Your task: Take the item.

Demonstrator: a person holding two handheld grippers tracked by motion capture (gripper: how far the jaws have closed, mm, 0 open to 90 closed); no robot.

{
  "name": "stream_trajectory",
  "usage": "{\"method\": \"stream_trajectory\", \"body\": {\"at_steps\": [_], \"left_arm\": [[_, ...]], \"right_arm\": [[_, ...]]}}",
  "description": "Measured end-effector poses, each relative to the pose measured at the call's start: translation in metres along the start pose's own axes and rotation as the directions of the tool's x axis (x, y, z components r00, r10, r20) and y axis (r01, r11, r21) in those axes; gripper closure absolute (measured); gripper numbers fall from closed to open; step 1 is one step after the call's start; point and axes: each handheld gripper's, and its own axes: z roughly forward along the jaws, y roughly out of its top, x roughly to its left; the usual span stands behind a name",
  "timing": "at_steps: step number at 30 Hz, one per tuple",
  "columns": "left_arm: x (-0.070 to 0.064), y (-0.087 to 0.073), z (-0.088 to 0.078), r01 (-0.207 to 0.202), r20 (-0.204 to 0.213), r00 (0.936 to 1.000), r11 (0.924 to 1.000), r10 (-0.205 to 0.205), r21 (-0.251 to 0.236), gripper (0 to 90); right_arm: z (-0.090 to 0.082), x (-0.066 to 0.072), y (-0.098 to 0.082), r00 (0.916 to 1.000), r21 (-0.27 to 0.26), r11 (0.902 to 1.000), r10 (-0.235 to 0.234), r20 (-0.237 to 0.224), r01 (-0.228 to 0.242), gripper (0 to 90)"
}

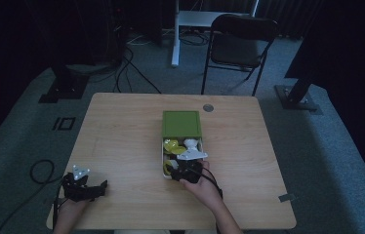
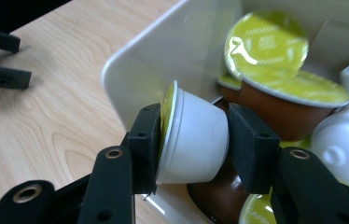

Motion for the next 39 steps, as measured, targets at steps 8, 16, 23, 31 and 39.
{"method": "stream_trajectory", "body": {"at_steps": [8,16,23,31,39], "left_arm": [[0.000,0.000,0.000,0.003,0.000,1.0000,1.0000,-0.003,-0.002,0.3],[0.000,0.000,0.000,0.003,0.000,1.0000,1.0000,-0.003,-0.001,0.4],[0.000,0.000,0.000,0.002,0.000,1.0000,1.0000,-0.002,-0.001,0.4],[0.000,0.000,0.000,0.002,0.000,1.0000,1.0000,-0.002,0.000,0.4],[0.000,0.000,0.000,0.002,0.000,1.0000,1.0000,-0.002,0.000,0.4]], "right_arm": [[-0.018,-0.002,0.011,0.9999,-0.037,0.9993,-0.007,-0.010,0.007,56.1],[-0.035,-0.010,0.023,1.0000,-0.080,0.9968,0.003,-0.009,-0.004,56.2],[-0.050,-0.020,0.032,0.9998,-0.123,0.9924,0.008,0.016,-0.006,56.2],[-0.067,-0.033,0.039,0.9988,-0.168,0.9856,0.031,0.039,-0.024,56.3],[-0.082,-0.051,0.043,0.9959,-0.204,0.9782,0.054,0.072,-0.039,56.3]]}}
